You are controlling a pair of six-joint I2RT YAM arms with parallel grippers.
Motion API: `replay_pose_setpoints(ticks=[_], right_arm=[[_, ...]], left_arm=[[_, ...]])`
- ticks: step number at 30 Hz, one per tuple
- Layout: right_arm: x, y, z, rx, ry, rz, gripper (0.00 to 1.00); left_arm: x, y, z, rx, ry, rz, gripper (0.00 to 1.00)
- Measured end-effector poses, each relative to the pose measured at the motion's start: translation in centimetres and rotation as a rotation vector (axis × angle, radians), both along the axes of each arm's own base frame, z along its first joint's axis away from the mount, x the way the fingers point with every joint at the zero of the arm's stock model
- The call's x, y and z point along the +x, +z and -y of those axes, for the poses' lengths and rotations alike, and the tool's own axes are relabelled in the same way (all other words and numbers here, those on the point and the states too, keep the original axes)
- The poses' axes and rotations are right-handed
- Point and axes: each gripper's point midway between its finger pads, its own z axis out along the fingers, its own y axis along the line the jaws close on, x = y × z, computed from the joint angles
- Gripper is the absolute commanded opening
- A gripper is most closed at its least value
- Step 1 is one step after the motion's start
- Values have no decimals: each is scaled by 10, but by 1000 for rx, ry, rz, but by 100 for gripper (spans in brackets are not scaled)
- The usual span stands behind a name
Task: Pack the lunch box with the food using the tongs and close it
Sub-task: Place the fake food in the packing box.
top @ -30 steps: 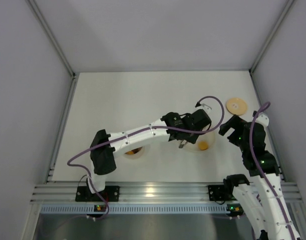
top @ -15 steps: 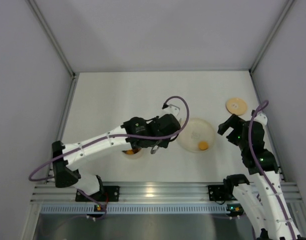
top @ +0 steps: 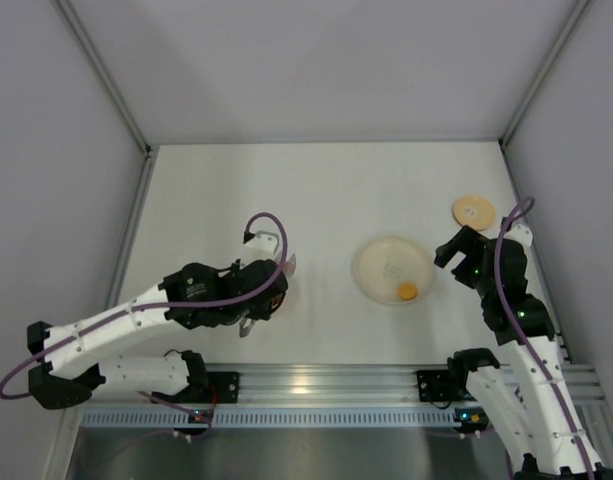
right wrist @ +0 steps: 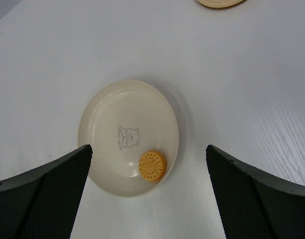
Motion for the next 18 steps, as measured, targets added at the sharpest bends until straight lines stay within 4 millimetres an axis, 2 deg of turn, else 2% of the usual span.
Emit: replay_pose_setpoints(ticks=[9, 14, 18], right_arm=[[4, -4, -1, 1, 2, 3, 95], [4, -5, -1, 2, 3, 3, 95], [4, -13, -1, 0, 4, -16, 95]], left_arm=[[-21, -15, -47, -27, 109, -39, 41], [-23, -24, -53, -11, 145, -52, 41], [-24, -26, -55, -9, 158, -58, 43]])
